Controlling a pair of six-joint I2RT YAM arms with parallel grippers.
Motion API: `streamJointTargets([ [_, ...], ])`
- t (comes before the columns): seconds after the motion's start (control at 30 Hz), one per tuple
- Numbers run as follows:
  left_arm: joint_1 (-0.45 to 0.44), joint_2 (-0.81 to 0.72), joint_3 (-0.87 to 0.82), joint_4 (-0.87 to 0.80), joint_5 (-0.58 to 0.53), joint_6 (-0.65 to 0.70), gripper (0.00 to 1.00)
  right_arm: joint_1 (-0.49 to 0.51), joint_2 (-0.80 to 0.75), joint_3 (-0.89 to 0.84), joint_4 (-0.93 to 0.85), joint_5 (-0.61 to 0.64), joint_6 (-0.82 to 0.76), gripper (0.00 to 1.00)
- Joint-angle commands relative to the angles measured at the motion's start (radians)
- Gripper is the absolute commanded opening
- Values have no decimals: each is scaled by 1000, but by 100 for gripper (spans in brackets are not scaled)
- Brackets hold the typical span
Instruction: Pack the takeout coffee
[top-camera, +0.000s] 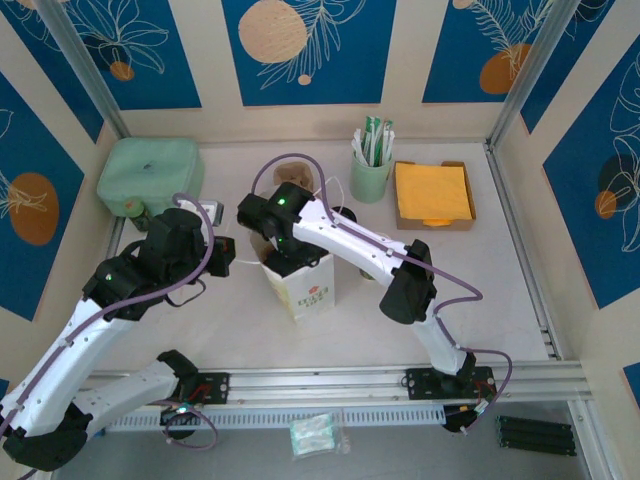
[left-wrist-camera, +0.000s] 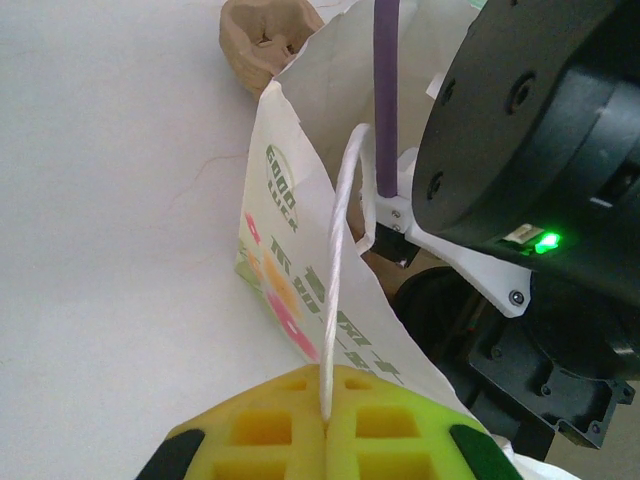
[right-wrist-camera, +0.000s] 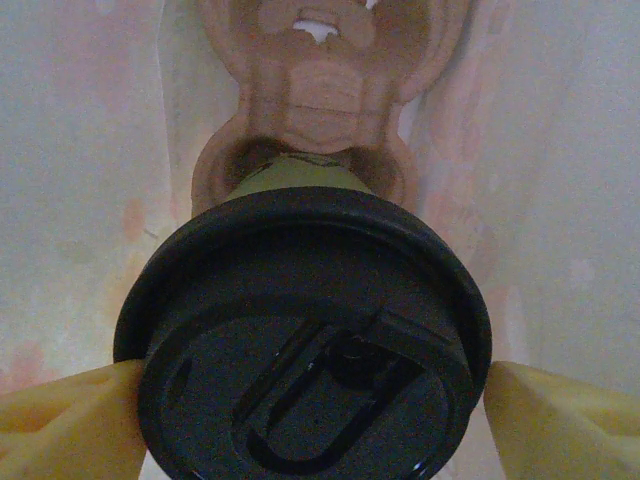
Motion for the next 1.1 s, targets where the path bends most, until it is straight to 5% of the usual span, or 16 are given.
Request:
streamJointTargets([
  [0.0, 8, 1, 21, 7, 2, -3, 0, 4, 3, 31, -154, 19, 10, 86],
  [0.13, 8, 3, 23, 7, 2, -3, 0, 2, 3, 41, -154, 24, 15, 94],
  [1.07, 8, 4, 22, 8, 2, -4, 0, 4, 1, 64, -154, 26, 18, 95],
])
